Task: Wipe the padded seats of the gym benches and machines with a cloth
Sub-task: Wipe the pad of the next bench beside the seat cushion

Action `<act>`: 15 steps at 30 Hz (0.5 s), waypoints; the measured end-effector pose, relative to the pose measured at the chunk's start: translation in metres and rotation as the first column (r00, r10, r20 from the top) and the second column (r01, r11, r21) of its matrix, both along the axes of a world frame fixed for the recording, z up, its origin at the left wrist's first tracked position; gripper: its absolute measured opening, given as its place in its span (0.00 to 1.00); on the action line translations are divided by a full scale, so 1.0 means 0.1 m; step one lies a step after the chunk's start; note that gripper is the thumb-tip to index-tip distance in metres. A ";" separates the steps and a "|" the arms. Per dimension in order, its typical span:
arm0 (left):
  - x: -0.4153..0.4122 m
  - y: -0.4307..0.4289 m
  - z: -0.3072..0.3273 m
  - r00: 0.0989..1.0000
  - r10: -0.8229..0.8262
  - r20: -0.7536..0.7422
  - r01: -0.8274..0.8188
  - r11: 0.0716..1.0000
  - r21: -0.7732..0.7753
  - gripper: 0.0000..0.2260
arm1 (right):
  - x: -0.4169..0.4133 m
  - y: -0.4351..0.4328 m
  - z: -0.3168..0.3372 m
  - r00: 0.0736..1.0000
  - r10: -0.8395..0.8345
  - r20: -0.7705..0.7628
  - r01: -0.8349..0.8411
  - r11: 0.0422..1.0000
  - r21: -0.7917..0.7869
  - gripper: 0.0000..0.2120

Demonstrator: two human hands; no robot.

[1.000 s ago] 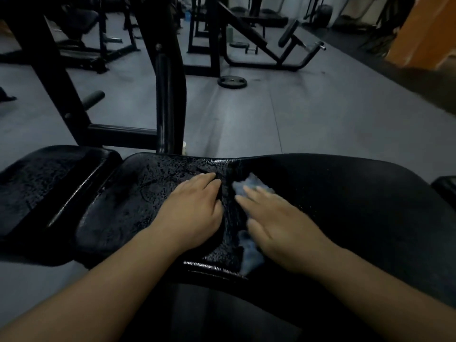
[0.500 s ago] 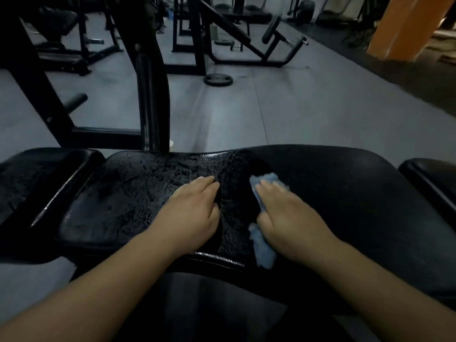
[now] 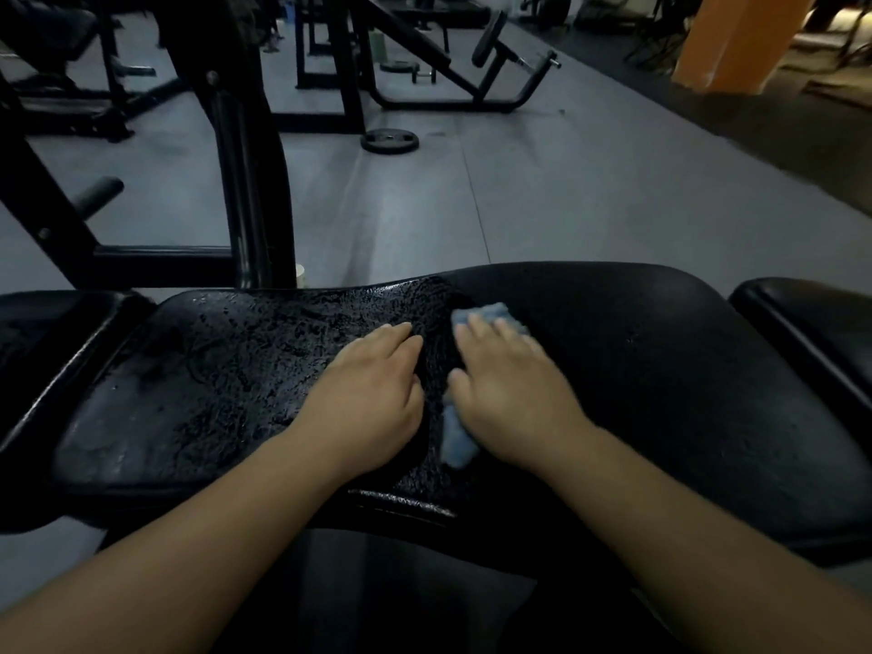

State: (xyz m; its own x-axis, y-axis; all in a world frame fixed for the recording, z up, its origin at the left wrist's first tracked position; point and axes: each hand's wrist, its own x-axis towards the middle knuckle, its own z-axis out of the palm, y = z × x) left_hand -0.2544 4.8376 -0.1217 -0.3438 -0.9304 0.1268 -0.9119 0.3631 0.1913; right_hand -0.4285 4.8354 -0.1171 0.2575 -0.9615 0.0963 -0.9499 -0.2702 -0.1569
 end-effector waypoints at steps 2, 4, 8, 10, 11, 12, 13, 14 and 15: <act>0.01 -0.04 -0.01 1.000 -0.012 -0.002 0.012 1.000 -0.006 0.35 | 0.02 0.34 -0.01 0.989 0.148 0.026 -0.147 0.989 -0.023 0.35; 0.00 -0.08 -0.01 1.000 -0.010 0.010 0.010 1.000 -0.012 0.31 | -0.21 0.61 -0.01 0.973 0.225 0.050 -0.226 0.974 0.012 0.35; -0.09 -0.17 -0.02 0.999 0.012 0.041 -0.011 1.000 -0.019 0.31 | -0.44 -0.05 0.01 0.999 0.030 0.037 -0.031 0.999 0.018 0.39; -0.14 -0.22 -0.01 0.999 0.015 0.043 -0.014 1.000 -0.025 0.32 | -0.20 -0.44 0.02 0.998 -0.062 0.006 0.062 0.998 0.022 0.35; -0.16 -0.24 -0.01 0.999 0.013 0.039 -0.012 1.000 -0.027 0.33 | -0.07 -0.52 -0.01 0.998 -0.066 0.004 0.066 0.998 0.009 0.32; -0.16 -0.26 -0.01 0.999 0.011 0.030 -0.010 1.000 -0.026 0.35 | 0.02 -0.51 -0.03 1.000 -0.025 0.019 0.025 1.000 0.005 0.29; -0.16 -0.27 0.00 1.000 0.008 0.026 -0.007 1.000 -0.019 0.35 | 0.04 -0.42 -0.03 0.998 0.048 0.048 -0.049 0.998 0.025 0.28; -0.15 -0.28 0.00 1.000 0.004 0.025 -0.004 1.000 -0.011 0.35 | -0.01 -0.27 -0.02 0.990 0.122 0.075 -0.126 0.991 0.052 0.28; -0.13 -0.29 0.00 1.000 0.003 0.031 -0.003 1.000 -0.001 0.34 | -0.12 -0.11 0.00 0.977 0.188 0.097 -0.196 0.977 0.081 0.29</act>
State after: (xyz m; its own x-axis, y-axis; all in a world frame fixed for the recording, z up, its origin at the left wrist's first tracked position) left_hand -0.2675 4.8083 -0.1217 -0.3451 -0.9312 0.1174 -0.9184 0.3608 0.1624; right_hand -0.4402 4.8242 -0.1173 0.4327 -0.9005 0.0429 -0.8630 -0.4275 -0.2693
